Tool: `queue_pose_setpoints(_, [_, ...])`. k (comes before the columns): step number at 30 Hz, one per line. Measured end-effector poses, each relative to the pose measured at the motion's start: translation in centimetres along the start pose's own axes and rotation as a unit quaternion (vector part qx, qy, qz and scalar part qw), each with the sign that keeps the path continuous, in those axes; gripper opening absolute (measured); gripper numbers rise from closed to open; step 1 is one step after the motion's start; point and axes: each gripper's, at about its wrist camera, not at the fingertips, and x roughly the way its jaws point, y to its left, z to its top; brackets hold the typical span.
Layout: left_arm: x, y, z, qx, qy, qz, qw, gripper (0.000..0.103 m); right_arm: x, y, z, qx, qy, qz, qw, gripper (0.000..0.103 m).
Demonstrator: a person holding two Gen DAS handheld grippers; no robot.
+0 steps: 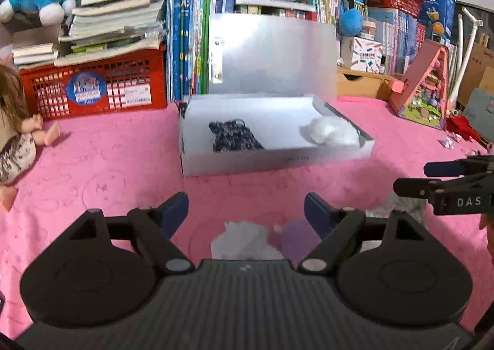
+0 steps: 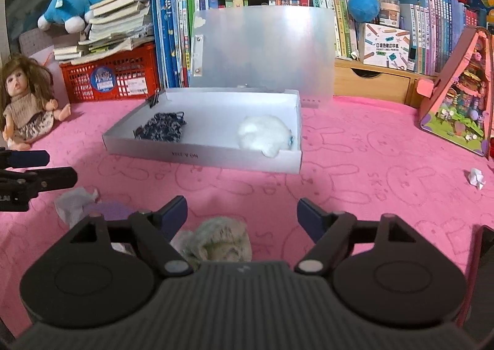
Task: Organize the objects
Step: 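Move both tools back toward the remaining pile of soft items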
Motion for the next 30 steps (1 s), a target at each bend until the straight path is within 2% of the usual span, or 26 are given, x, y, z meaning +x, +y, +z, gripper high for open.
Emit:
queue_pose_setpoints(15, [0.8, 0.6, -2.7, -0.009, 0.031, 0.002, 0.9995, 0.084, 0.6, 2.2, -2.5, -0.052, 0.002, 0.009, 0.999, 0.093])
queue_pose_setpoints(21, [1.1, 0.8, -2.9, -0.013, 0.037, 0.003, 0.9992, 0.068, 0.9, 2.1, -2.5, -0.045, 0.005, 0.02, 0.999, 0.094])
queue_pose_setpoints(30, [2.2, 0.8, -3.4, -0.019, 0.05, 0.009, 0.9985, 0.067, 1.7, 2.8, -3.4, -0.055, 0.02, 0.043, 0.997, 0.094])
